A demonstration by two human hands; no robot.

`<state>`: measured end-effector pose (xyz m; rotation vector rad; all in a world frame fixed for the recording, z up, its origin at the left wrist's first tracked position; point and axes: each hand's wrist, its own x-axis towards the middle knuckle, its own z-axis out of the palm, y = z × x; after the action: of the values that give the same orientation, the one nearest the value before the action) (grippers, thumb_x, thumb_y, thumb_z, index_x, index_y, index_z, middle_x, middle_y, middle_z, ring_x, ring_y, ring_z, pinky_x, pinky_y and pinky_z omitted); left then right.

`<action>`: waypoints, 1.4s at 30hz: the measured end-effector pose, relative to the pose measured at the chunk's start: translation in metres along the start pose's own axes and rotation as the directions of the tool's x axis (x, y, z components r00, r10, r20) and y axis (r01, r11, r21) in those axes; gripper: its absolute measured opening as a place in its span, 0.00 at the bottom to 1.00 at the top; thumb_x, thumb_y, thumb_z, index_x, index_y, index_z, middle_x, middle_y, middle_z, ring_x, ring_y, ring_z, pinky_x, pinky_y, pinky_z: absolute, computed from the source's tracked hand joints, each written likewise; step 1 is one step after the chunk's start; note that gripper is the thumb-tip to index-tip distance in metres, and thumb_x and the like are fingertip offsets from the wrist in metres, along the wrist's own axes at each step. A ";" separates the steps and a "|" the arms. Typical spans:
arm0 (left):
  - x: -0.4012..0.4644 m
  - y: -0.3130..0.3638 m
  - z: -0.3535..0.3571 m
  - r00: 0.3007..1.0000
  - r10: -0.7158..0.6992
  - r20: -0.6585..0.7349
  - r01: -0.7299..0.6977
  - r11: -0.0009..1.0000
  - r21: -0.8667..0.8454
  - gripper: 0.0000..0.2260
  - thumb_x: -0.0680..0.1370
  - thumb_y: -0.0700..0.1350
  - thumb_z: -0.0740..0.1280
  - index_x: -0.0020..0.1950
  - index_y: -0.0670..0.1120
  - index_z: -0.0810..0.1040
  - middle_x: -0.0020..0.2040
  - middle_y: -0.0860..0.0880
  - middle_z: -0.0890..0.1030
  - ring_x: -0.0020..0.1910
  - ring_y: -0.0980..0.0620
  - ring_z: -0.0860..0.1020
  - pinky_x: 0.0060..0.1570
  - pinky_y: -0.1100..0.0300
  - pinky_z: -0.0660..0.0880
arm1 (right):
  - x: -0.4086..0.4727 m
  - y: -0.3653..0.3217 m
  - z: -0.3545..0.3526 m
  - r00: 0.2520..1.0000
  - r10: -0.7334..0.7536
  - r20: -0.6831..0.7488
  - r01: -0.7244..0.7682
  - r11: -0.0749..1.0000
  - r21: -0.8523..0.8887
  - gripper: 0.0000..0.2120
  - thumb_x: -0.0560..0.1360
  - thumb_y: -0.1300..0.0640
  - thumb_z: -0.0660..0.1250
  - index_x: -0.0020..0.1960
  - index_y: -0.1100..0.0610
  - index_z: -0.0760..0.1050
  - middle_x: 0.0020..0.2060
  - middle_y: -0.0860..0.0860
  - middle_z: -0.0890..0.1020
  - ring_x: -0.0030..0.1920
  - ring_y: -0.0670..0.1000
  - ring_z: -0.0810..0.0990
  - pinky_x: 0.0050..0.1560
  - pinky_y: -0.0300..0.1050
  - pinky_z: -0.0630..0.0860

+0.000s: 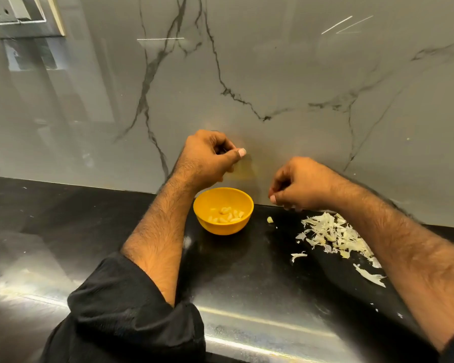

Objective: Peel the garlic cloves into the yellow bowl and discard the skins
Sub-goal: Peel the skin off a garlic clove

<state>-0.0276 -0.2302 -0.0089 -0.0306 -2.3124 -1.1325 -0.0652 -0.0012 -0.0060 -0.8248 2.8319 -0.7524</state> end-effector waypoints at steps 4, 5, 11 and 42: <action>-0.004 0.001 0.004 0.998 0.007 0.070 -0.009 1.000 0.019 0.09 0.78 0.51 0.78 0.46 0.46 0.86 0.34 0.48 0.86 0.35 0.48 0.86 0.33 0.49 0.85 | -0.007 -0.002 0.013 0.991 -0.034 0.126 0.065 0.967 -0.248 0.08 0.77 0.48 0.76 0.56 0.45 0.85 0.48 0.41 0.84 0.49 0.43 0.82 0.54 0.44 0.82; -0.004 0.001 0.003 0.998 0.000 0.067 -0.001 1.000 0.025 0.09 0.78 0.52 0.78 0.46 0.47 0.86 0.34 0.48 0.86 0.35 0.48 0.86 0.33 0.50 0.85 | -0.007 -0.004 0.017 0.990 -0.036 0.138 0.074 0.956 -0.283 0.09 0.77 0.47 0.76 0.57 0.45 0.85 0.49 0.42 0.84 0.50 0.44 0.82 0.56 0.46 0.83; -0.004 0.001 0.003 0.998 -0.014 0.065 0.012 0.999 0.035 0.10 0.78 0.52 0.77 0.45 0.46 0.86 0.35 0.48 0.86 0.36 0.49 0.86 0.34 0.52 0.85 | -0.006 -0.015 0.025 0.989 -0.036 0.142 0.090 0.917 -0.390 0.05 0.76 0.55 0.74 0.51 0.47 0.84 0.46 0.46 0.84 0.48 0.48 0.83 0.50 0.47 0.84; -0.024 0.062 0.085 0.981 0.018 0.193 -0.037 0.995 0.093 0.11 0.80 0.57 0.74 0.43 0.51 0.84 0.35 0.51 0.85 0.38 0.47 0.86 0.39 0.42 0.86 | -0.074 0.099 -0.065 0.994 0.055 -0.097 -0.023 0.952 0.305 0.04 0.77 0.62 0.76 0.48 0.53 0.86 0.40 0.48 0.88 0.39 0.45 0.86 0.41 0.40 0.79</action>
<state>-0.0316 -0.1225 -0.0177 -0.1414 -2.5264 -1.0427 -0.0645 0.1387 -0.0004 -0.6967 2.7067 -1.2198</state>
